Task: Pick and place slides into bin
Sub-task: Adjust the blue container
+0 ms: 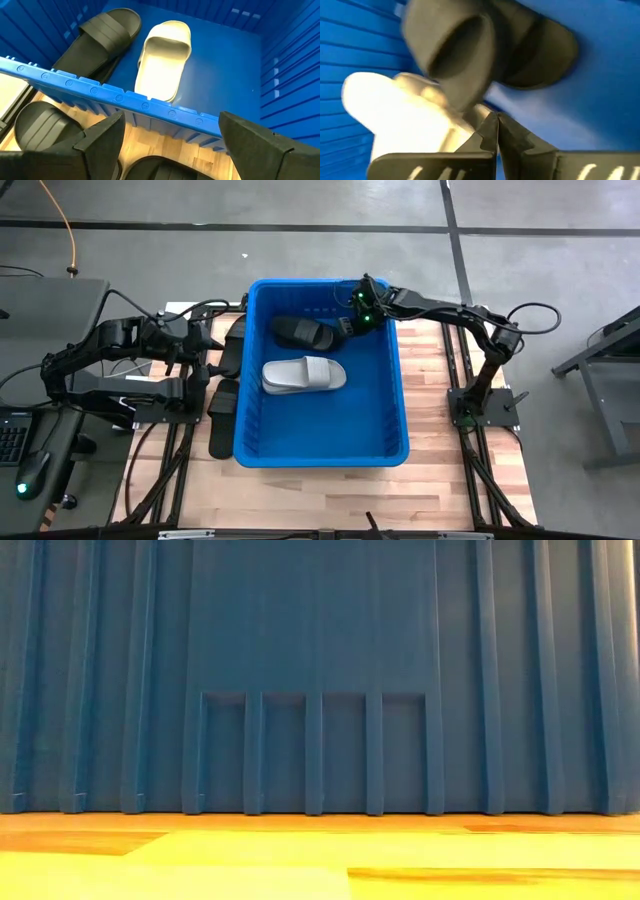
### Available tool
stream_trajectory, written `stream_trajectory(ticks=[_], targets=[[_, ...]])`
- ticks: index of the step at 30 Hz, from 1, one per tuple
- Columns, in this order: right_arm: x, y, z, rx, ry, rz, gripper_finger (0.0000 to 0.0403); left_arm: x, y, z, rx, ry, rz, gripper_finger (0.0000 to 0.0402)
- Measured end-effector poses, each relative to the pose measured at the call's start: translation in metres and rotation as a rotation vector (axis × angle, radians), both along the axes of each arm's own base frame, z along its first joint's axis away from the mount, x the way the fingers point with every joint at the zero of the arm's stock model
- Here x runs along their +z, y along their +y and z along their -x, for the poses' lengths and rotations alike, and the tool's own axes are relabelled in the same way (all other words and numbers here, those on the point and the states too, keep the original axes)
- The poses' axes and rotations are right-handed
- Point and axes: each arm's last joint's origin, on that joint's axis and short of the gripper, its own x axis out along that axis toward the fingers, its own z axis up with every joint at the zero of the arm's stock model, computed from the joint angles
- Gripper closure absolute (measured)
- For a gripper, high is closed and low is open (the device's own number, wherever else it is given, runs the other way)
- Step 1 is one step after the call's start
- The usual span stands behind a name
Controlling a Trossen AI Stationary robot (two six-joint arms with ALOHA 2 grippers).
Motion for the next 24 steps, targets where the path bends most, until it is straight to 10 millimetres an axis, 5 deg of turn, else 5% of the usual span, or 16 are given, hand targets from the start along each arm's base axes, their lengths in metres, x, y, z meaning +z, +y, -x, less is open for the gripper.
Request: stream_trajectory(ticks=[16, 24], targets=[[-0.008, 0.003, 0.023, -0.032, 0.249, -0.003, 0.0403, 0.002, 0.001, -0.002, 0.017, -0.023, -0.007, 0.0092], [0.005, 0.009, -0.003, 0.116, -0.071, -0.052, 0.0403, 0.001, 0.002, -0.004, 0.024, -0.017, -0.005, 0.0092]])
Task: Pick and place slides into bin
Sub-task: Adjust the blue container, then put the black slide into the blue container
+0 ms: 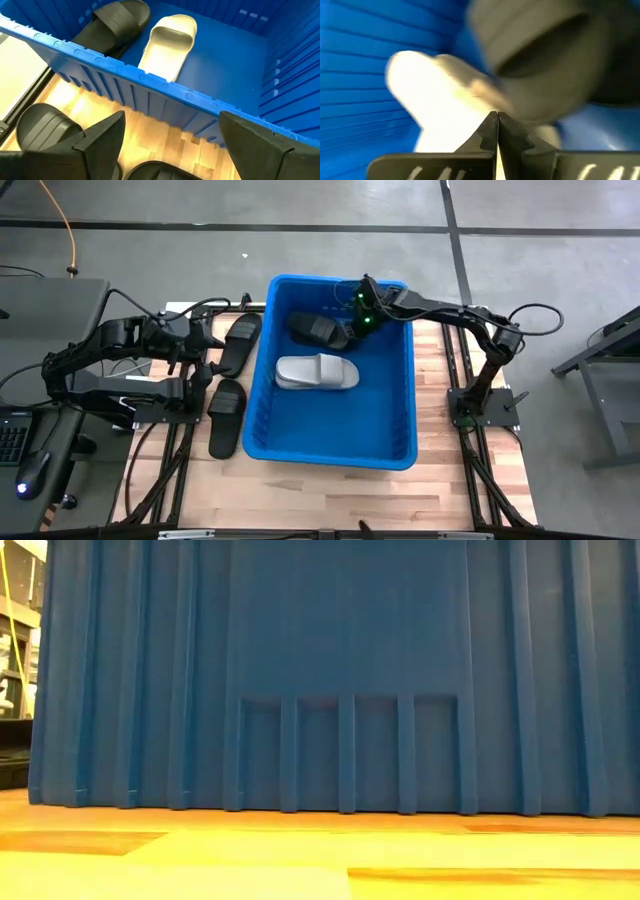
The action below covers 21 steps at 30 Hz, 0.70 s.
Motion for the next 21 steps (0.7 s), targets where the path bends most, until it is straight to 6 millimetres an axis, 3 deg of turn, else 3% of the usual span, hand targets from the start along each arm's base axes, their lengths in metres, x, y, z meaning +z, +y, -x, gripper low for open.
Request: stream_trajectory(ticks=[6, 11, 14, 18, 21], targets=[[0.011, 0.020, -0.022, 0.075, -0.169, -0.084, 0.0400, -0.001, 0.002, -0.008, -0.050, 0.015, -0.018, 0.0092], [0.047, 0.040, -0.031, 0.203, -0.412, -0.157, 0.0379, 0.004, 0.004, -0.018, -0.150, -0.027, -0.096, 0.0092], [0.077, 0.052, -0.028, 0.259, -0.550, -0.187, 0.0365, 0.006, 0.005, -0.017, -0.156, -0.048, -0.145, 0.0092], [0.112, 0.072, -0.014, 0.213, -0.628, -0.198, 0.0351, 0.018, 0.004, -0.019, -0.163, -0.201, -0.148, 0.0092], [0.124, 0.092, -0.006, 0.153, -0.604, -0.245, 0.0348, 0.027, 0.004, -0.021, -0.164, -0.296, -0.177, 0.0092]])
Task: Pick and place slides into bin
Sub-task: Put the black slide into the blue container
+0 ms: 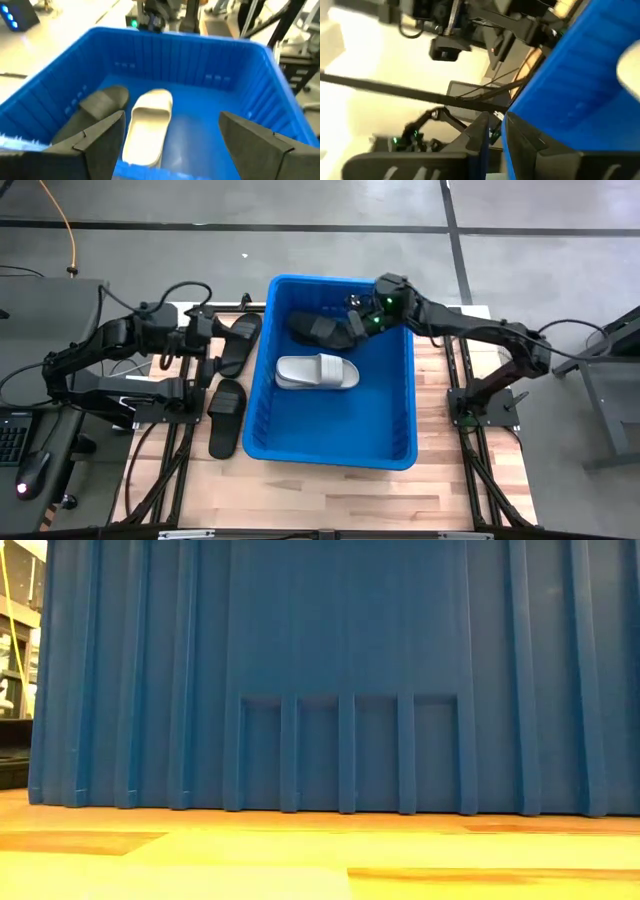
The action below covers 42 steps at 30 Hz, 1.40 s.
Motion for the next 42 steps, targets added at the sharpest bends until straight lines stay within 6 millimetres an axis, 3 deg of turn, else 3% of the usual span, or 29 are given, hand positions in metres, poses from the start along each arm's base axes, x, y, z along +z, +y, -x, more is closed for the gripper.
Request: stream_trajectory(ticks=[2, 5, 10, 13, 17, 21, 30, 38, 42], targets=[[0.007, 0.013, 0.002, -0.054, -0.014, 0.033, 0.0350, 0.003, 0.000, 0.000, 0.004, -0.035, -0.005, 0.0092], [0.026, 0.035, 0.001, -0.145, -0.201, 0.281, 0.0353, 0.006, 0.000, 0.000, 0.019, -0.069, 0.003, 0.0092], [0.051, 0.062, 0.002, -0.226, -0.537, 0.446, 0.0359, 0.005, 0.000, 0.000, 0.013, -0.061, 0.009, 0.0092], [0.039, 0.070, 0.018, -0.215, -0.694, 0.439, 0.0363, 0.004, 0.000, 0.000, 0.018, -0.051, 0.026, 0.0092], [-0.004, 0.072, 0.057, -0.355, -0.740, 0.415, 0.0363, 0.003, -0.001, 0.003, 0.011, -0.046, 0.034, 0.0092], [-0.007, 0.082, 0.110, -0.425, -0.917, 0.405, 0.0358, 0.000, -0.004, 0.010, -0.013, -0.007, 0.054, 0.0092], [-0.005, 0.098, 0.174, -0.421, -0.942, 0.465, 0.0350, -0.022, -0.007, 0.021, -0.074, 0.298, -0.067, 0.0092], [-0.009, 0.098, 0.190, -0.444, -0.826, 0.481, 0.0350, -0.031, -0.001, 0.004, -0.058, 0.408, -0.037, 0.0092], [-0.011, 0.097, 0.192, -0.437, -0.795, 0.466, 0.0350, -0.043, -0.003, 0.002, 0.021, 0.575, -0.032, 0.0092]])
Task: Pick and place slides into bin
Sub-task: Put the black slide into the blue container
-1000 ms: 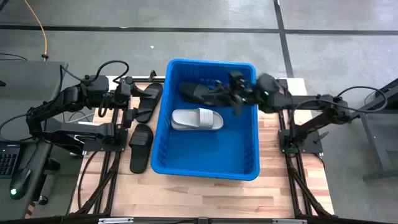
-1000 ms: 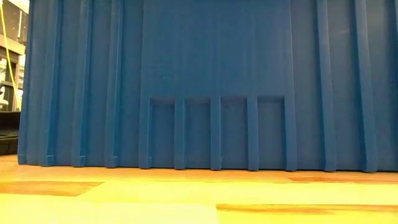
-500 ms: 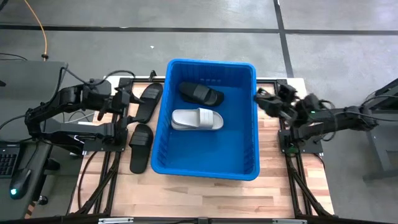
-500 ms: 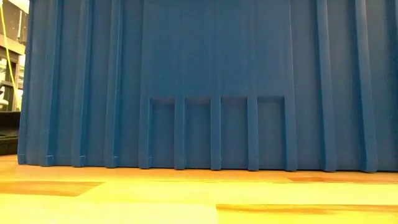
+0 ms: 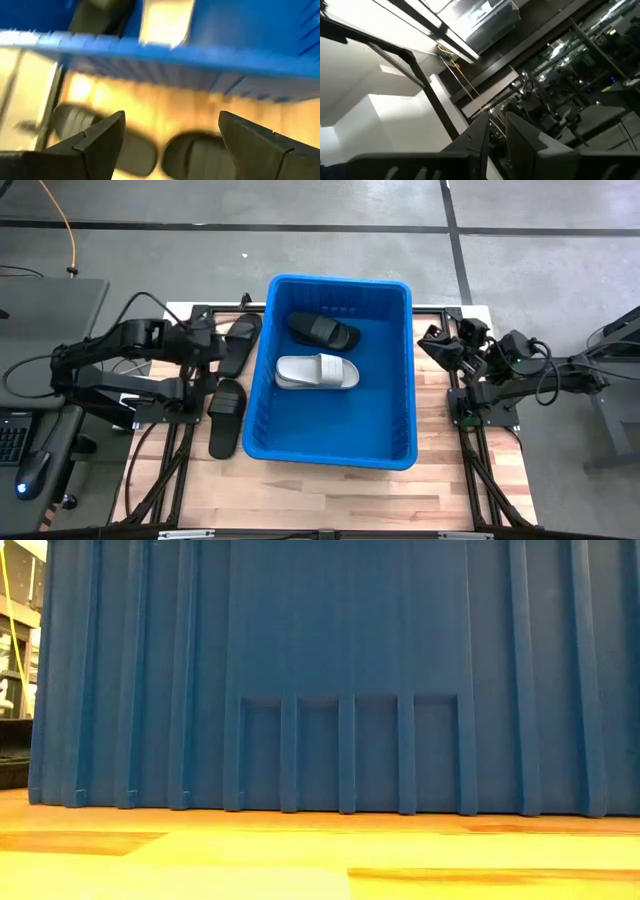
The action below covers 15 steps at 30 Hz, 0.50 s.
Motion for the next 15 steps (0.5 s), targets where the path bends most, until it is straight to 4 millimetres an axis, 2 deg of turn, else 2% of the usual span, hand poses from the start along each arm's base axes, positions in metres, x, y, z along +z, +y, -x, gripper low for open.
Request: stream_trajectory(ticks=[4, 11, 15], targets=[[0.000, 0.000, 0.005, 0.005, 0.005, 0.000, 0.0352, -0.011, -0.004, 0.003, 0.068, 0.033, 0.043, 0.0092], [-0.003, 0.000, 0.021, 0.010, 0.062, -0.005, 0.0350, -0.046, -0.008, 0.003, 0.153, 0.043, 0.231, 0.0092], [-0.003, 0.000, 0.035, 0.013, 0.052, -0.011, 0.0352, -0.057, -0.010, 0.004, 0.092, 0.076, 0.272, 0.0092]])
